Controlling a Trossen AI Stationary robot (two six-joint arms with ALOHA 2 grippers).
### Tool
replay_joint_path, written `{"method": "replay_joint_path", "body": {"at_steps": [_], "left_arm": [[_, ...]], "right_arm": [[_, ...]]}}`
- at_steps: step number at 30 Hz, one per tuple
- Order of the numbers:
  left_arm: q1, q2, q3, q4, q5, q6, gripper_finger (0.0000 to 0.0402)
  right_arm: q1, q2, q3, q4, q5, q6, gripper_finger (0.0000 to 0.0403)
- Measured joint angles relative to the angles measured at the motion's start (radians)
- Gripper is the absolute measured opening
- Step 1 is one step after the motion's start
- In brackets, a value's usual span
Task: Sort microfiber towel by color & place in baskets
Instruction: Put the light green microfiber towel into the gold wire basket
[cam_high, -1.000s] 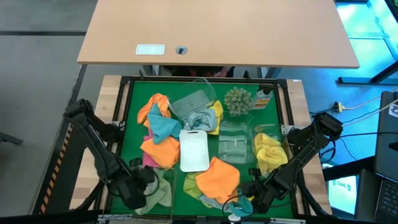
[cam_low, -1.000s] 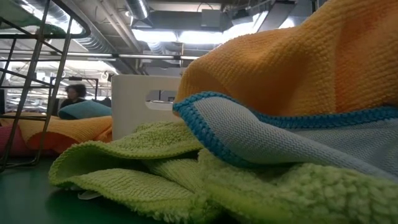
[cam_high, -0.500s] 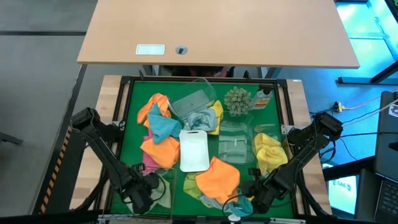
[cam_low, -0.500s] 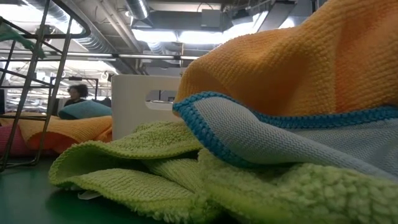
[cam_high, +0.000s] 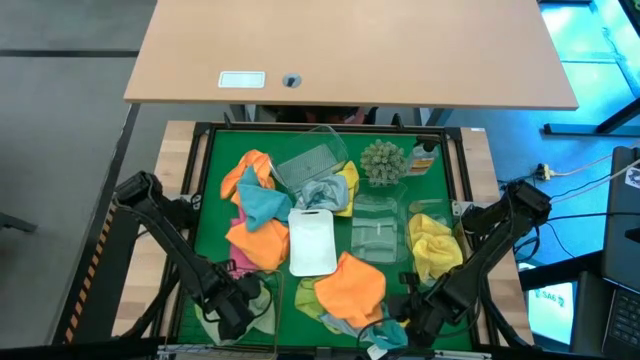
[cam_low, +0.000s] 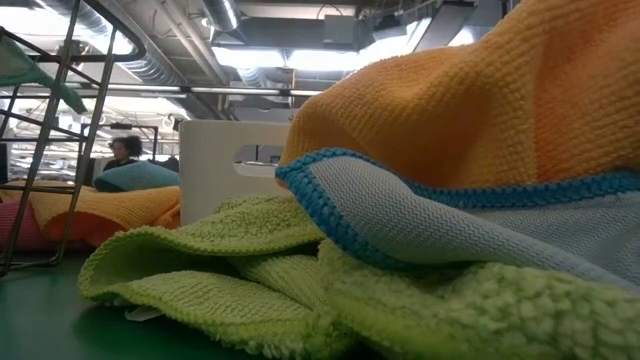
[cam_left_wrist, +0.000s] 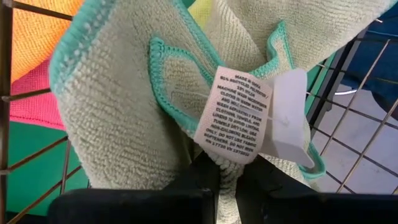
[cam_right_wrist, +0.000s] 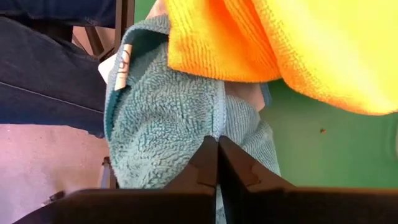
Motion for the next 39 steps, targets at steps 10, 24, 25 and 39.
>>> {"method": "replay_joint_path", "body": {"at_steps": [10,24,25,39], "left_arm": [[0.004,0.000,0.000,0.000,-0.002,-0.001,0.0049],[0.017,-0.002,0.000,-0.002,0.175,0.020,0.0133],[0.016,-0.005,-0.001,-0.002,0.177,0.020,0.0132],[0.010,-0.178,-0.001,0.010,0.079,-0.032,0.0132]], "right_arm": [[0.000,0.000,0.175,-0.232,0.010,-0.028,0.0001],[0.000,0.000,0.499,-0.524,0.144,-0.149,0.0001],[0.000,0.000,0.516,-0.537,0.154,-0.155,0.0001],[-0.065,-0.001,0.701,-0.686,0.280,-0.296,0.0001]]}}
